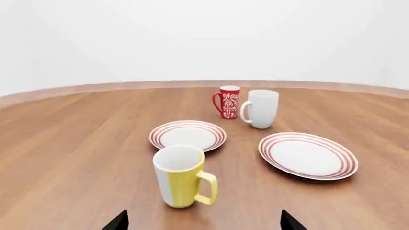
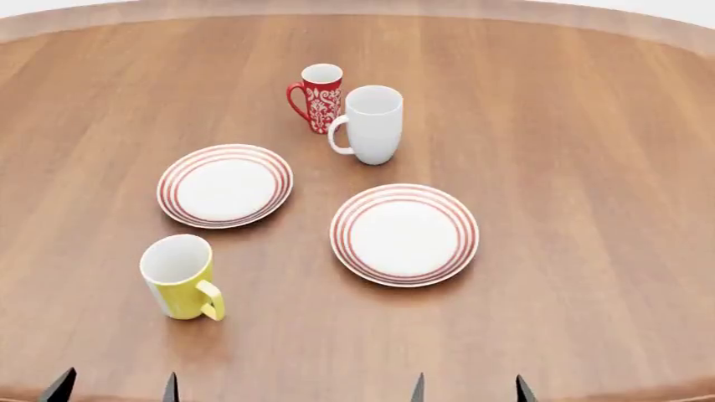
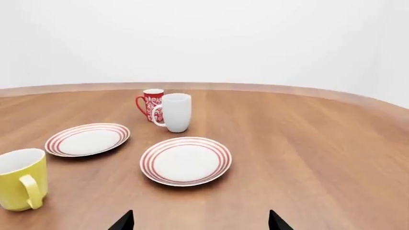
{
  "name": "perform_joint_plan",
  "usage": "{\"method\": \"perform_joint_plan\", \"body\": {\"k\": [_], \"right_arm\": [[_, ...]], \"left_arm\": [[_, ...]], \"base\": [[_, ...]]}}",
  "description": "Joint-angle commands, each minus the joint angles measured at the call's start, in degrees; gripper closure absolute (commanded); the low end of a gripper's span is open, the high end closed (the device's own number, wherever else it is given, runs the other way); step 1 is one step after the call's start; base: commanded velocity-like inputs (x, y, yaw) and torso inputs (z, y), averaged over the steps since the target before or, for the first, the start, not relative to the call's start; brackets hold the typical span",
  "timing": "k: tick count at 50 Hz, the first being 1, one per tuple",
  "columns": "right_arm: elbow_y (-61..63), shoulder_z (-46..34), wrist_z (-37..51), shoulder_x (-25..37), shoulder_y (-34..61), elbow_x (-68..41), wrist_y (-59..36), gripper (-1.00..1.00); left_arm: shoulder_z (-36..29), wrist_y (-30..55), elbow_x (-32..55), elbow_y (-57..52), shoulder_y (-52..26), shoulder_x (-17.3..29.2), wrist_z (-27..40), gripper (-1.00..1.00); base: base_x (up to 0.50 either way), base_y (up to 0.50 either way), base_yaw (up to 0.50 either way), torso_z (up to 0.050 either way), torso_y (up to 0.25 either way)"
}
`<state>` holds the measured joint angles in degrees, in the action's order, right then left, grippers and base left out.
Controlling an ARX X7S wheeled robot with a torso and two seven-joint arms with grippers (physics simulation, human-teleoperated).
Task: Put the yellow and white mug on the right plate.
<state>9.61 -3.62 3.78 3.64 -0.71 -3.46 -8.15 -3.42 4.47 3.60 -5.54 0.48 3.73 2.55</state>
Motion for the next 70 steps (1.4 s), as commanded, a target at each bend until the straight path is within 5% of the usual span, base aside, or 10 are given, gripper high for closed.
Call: {"method": "perform_joint_plan", "body": {"k": [1,15,55,70], "right_arm": [[6.66,-0.32,0.89,1.37,-0.52,-2.38,-4.81,-1.0],[8.88,-1.22,0.74,2.76,-1.37,-4.08,-3.94,-1.0],[8.76,-4.1,2.88,4.8,-1.41,-4.92,-3.08,-1.0],[8.87,-4.94,4.03,5.47,-1.29,-4.44,-2.55,-1.0]], "left_arm": [[-0.32,2.11,2.19,-3.1,0.05,1.26,0.67,-1.0],[-1.13,2.01,3.14,-4.53,0.45,2.65,1.44,-1.0],[-2.56,0.99,4.13,-4.33,-0.06,5.05,3.67,-1.0],[-3.17,0.82,4.61,-4.15,-0.15,5.59,4.23,-1.0]], "base": [[0.0,0.0,0.0,0.0,0.0],[0.0,0.04,0.0,0.0,0.0],[0.0,0.47,0.0,0.0,0.0],[0.0,0.0,0.0,0.0,0.0]]}}
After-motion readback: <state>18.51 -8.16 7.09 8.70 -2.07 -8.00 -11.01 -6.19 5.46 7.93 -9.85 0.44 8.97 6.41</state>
